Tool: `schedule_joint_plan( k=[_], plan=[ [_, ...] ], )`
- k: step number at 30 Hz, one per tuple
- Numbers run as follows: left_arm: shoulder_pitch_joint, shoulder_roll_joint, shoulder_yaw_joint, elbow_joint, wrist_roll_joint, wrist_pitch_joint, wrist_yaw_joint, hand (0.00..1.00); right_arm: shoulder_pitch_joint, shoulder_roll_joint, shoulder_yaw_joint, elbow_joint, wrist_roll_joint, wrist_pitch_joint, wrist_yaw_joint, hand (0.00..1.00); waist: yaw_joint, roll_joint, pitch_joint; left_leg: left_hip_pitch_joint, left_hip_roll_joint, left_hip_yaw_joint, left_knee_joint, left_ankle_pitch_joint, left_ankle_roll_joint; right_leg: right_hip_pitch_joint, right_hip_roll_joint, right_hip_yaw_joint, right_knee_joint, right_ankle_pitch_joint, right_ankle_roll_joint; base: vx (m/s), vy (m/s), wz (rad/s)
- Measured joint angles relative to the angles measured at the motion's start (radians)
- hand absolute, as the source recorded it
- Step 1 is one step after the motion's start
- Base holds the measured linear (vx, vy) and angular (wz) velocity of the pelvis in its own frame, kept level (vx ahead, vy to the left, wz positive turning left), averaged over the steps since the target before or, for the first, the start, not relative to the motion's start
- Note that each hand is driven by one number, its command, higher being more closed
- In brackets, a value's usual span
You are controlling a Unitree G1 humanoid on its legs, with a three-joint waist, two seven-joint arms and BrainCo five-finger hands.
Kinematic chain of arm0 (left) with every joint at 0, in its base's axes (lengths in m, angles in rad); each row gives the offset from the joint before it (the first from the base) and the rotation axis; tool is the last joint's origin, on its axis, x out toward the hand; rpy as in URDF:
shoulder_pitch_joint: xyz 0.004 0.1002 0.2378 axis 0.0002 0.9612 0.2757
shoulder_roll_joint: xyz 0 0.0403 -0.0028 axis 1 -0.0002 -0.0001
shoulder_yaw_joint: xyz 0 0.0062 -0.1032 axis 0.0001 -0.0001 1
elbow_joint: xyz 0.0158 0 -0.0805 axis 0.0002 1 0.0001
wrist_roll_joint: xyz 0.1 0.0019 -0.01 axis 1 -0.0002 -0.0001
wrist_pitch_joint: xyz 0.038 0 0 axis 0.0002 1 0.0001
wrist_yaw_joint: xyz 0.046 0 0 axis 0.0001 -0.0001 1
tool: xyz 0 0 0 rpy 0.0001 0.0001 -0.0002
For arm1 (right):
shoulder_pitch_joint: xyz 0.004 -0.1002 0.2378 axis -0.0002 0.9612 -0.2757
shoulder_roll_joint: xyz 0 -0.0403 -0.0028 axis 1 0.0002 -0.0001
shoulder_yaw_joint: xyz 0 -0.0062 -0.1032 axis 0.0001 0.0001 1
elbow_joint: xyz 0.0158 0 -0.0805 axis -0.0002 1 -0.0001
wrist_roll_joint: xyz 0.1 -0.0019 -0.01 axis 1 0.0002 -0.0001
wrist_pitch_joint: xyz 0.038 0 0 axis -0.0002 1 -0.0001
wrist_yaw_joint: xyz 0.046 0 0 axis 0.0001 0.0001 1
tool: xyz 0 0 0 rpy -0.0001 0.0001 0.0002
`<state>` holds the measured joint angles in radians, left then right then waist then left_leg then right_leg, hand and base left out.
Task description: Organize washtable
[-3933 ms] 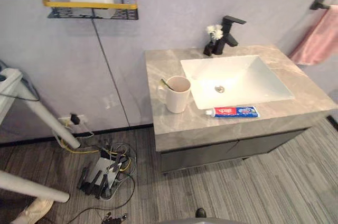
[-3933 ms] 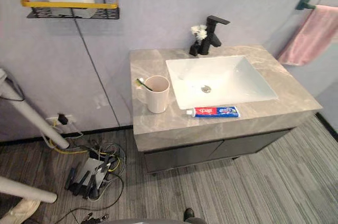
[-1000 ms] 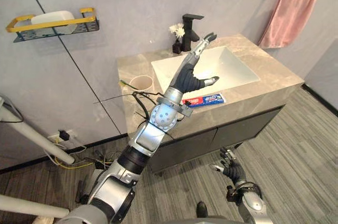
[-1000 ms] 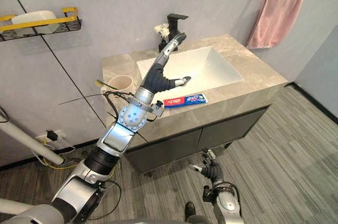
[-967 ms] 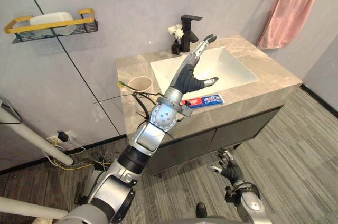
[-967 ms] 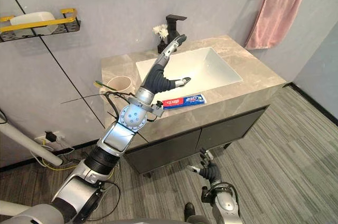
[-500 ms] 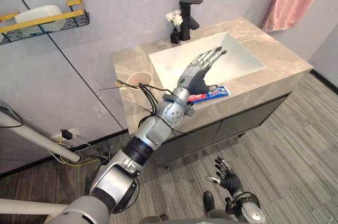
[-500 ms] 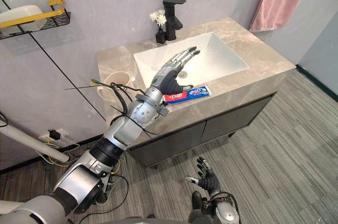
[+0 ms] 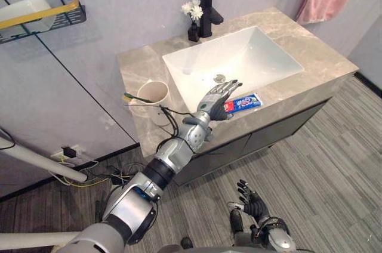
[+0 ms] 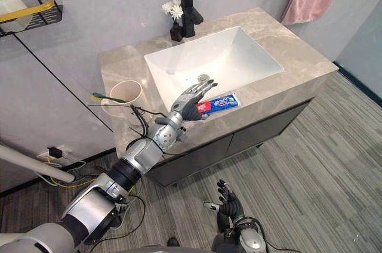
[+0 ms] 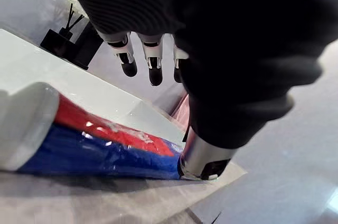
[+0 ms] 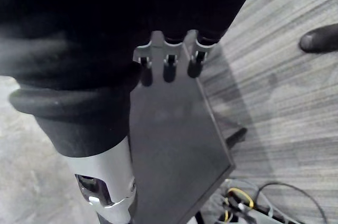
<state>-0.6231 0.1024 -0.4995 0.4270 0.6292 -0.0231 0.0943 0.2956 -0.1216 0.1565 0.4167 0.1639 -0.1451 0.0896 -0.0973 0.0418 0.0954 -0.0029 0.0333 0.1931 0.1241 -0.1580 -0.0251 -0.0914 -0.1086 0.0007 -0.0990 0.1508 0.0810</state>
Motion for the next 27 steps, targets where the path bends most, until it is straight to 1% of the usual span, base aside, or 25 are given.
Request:
schedule_joint_plan(
  k=[2,7,8,11,14,18,20,21,25,27],
  plan=[
    [0.019,0.0,0.004,0.0,-0.002,0.008,-0.008,0.0,0.0,-0.002,-0.002,0.0,-0.01,0.001,-0.001,0.0,0.0,0.0,0.0,0.006,0.0,-0.001,-0.01,0.005,-0.001,0.001,0.0,-0.001,-0.001,0.0,0.0,0.0,0.0,0.0],
    [0.044,-0.005,0.018,0.0,-0.008,0.009,-0.008,0.0,-0.01,-0.003,-0.003,0.009,-0.02,0.003,-0.003,0.0,-0.002,-0.001,0.001,0.022,0.003,-0.01,-0.021,0.012,-0.001,0.017,0.0,-0.019,-0.005,0.0,0.0,-0.03,-0.027,0.05],
    [0.054,-0.014,0.043,0.0,-0.008,0.009,-0.006,0.0,-0.013,-0.003,-0.002,0.01,-0.02,0.003,-0.003,0.0,-0.001,-0.005,0.003,0.022,0.002,-0.012,-0.021,0.012,-0.002,0.019,0.001,-0.022,-0.005,0.0,0.0,-0.05,-0.034,0.06],
    [0.057,-0.023,0.059,0.009,-0.006,0.012,-0.001,0.0,-0.015,-0.003,0.0,0.01,-0.018,0.002,-0.002,0.0,-0.001,-0.013,0.008,0.019,0.001,-0.015,-0.021,0.012,-0.002,0.019,0.001,-0.027,-0.005,0.0,0.001,-0.06,-0.033,0.06],
    [0.057,-0.023,0.114,0.022,0.015,0.027,0.035,0.0,-0.014,-0.002,0.005,0.01,-0.017,-0.001,0.0,0.0,-0.002,-0.023,0.014,0.016,0.002,-0.014,-0.023,0.014,-0.005,0.015,0.001,-0.026,-0.005,0.001,0.001,-0.06,-0.033,-0.01],
    [0.056,-0.023,0.164,0.041,0.014,0.043,0.067,0.0,-0.014,-0.003,0.005,0.01,-0.018,-0.002,0.0,0.0,-0.003,-0.023,0.015,0.012,0.001,-0.005,-0.038,0.018,-0.011,-0.002,0.003,-0.019,-0.005,0.001,0.002,-0.02,-0.022,-0.06],
    [0.056,-0.024,0.179,0.051,0.015,0.05,0.081,0.0,-0.014,-0.002,0.005,0.01,-0.018,-0.003,-0.003,0.0,-0.003,-0.023,0.015,0.008,0.002,-0.004,-0.046,0.023,-0.008,-0.009,0.003,-0.018,-0.005,0.001,0.002,0.01,-0.017,-0.03],
    [0.056,-0.028,0.183,0.053,0.012,0.055,0.078,1.0,-0.013,-0.001,0.005,0.009,-0.018,-0.003,-0.004,0.0,-0.002,-0.023,0.015,0.007,0.002,-0.003,-0.046,0.025,-0.008,-0.011,0.002,-0.017,-0.005,0.001,0.002,0.0,0.0,0.0],
    [0.05,-0.06,0.185,0.059,0.013,0.057,0.083,1.0,-0.022,-0.001,0.005,-0.009,-0.017,-0.005,-0.007,0.0,-0.002,-0.026,0.019,-0.01,-0.001,-0.003,-0.038,0.025,-0.007,-0.024,-0.004,-0.017,0.0,0.004,0.004,-0.01,0.001,0.01],
    [0.022,-0.066,0.177,0.067,0.014,0.055,0.087,1.0,-0.025,-0.001,0.006,-0.017,-0.017,-0.007,-0.008,0.0,0.001,-0.029,0.021,-0.041,-0.005,-0.003,-0.028,0.029,-0.002,-0.049,-0.009,-0.016,0.0,0.012,0.006,-0.06,-0.01,0.06]
  ],
)
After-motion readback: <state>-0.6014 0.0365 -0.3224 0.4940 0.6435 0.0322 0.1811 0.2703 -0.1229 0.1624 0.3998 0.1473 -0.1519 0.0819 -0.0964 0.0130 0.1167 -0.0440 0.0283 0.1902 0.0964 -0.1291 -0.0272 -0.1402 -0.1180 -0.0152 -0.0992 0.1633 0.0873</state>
